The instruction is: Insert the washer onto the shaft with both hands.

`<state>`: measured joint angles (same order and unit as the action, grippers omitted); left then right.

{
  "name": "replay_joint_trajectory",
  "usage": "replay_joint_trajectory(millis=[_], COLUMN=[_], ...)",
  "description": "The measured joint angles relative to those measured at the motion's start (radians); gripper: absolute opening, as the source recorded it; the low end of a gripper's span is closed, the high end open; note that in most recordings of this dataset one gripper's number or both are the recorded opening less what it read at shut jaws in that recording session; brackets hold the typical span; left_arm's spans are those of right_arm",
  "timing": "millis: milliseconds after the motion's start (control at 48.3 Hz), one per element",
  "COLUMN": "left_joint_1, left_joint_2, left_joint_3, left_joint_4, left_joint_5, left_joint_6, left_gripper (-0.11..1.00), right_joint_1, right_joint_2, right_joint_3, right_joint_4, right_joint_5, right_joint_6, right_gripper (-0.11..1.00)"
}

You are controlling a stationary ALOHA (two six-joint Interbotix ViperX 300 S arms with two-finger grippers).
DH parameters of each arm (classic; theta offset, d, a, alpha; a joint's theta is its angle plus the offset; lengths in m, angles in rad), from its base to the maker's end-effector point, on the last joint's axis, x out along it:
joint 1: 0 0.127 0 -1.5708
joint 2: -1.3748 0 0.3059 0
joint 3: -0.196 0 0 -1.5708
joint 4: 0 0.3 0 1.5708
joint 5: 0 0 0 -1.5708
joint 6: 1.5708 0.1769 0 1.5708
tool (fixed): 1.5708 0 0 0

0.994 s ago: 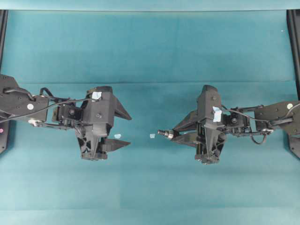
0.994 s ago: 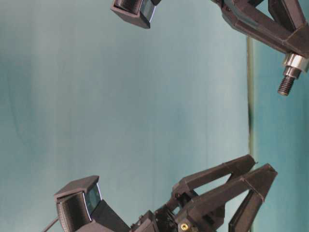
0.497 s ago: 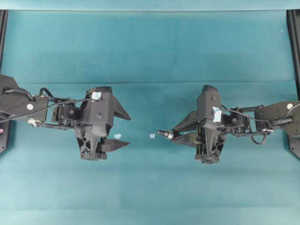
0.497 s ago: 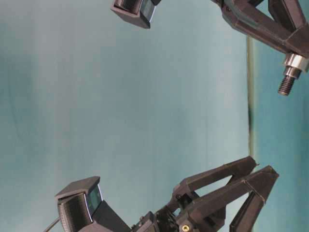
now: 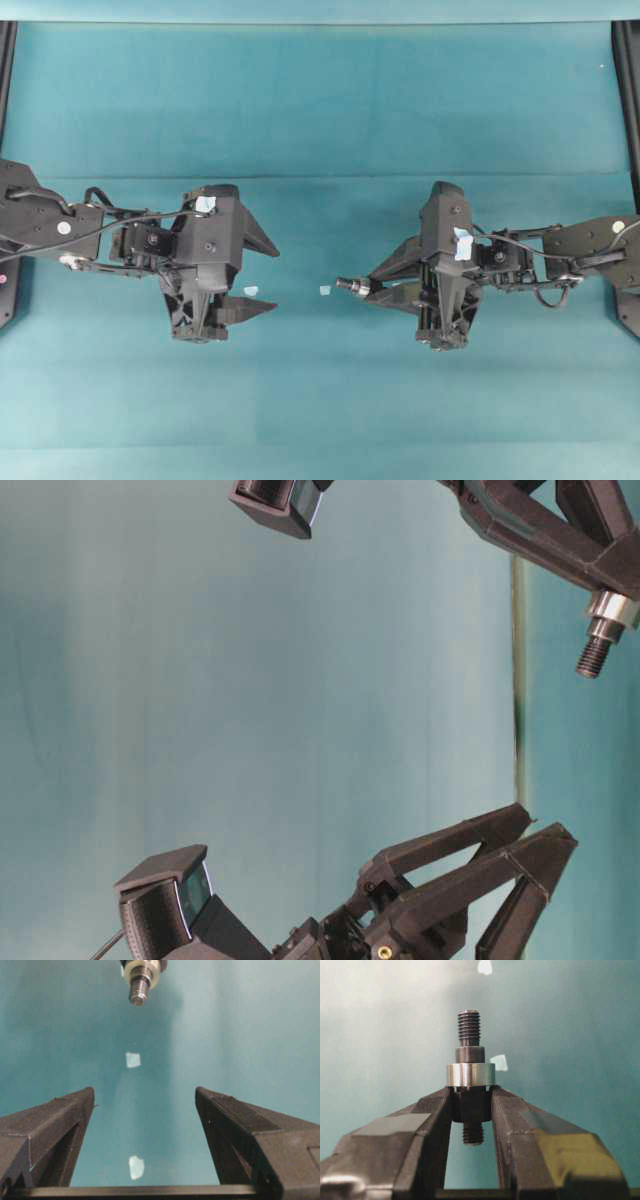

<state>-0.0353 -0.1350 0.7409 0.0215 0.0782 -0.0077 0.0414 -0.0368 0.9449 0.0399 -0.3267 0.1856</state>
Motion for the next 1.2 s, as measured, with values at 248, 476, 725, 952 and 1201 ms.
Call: replay_joint_trajectory(millis=[248, 476, 725, 952, 1201], left_joint_1=[0.0, 0.0, 0.0, 0.0, 0.0], left_joint_2=[-0.002, -0.002, 0.0, -0.002, -0.002], left_joint_3=[0.0, 0.0, 0.0, 0.002, 0.002], left_joint_4=[0.0, 0.0, 0.0, 0.0, 0.0], left_joint_5=[0.002, 0.002, 0.0, 0.0, 0.0], left_joint_6=[0.0, -0.003, -0.005, -0.005, -0.015], left_gripper=[0.91, 0.91, 0.91, 0.91, 0.91], right_joint_1=[0.0, 0.0, 0.0, 0.002, 0.0], right_joint_2=[0.0, 0.0, 0.0, 0.0, 0.0], right_joint_3=[0.0, 0.0, 0.0, 0.002, 0.002], right_joint_4=[-0.002, 0.0, 0.0, -0.002, 0.0], right_joint_5=[0.0, -0.002, -0.002, 0.0, 0.0], right_joint_6=[0.0, 0.0, 0.0, 0.002, 0.0], right_gripper=[0.0, 0.0, 0.0, 0.0, 0.0])
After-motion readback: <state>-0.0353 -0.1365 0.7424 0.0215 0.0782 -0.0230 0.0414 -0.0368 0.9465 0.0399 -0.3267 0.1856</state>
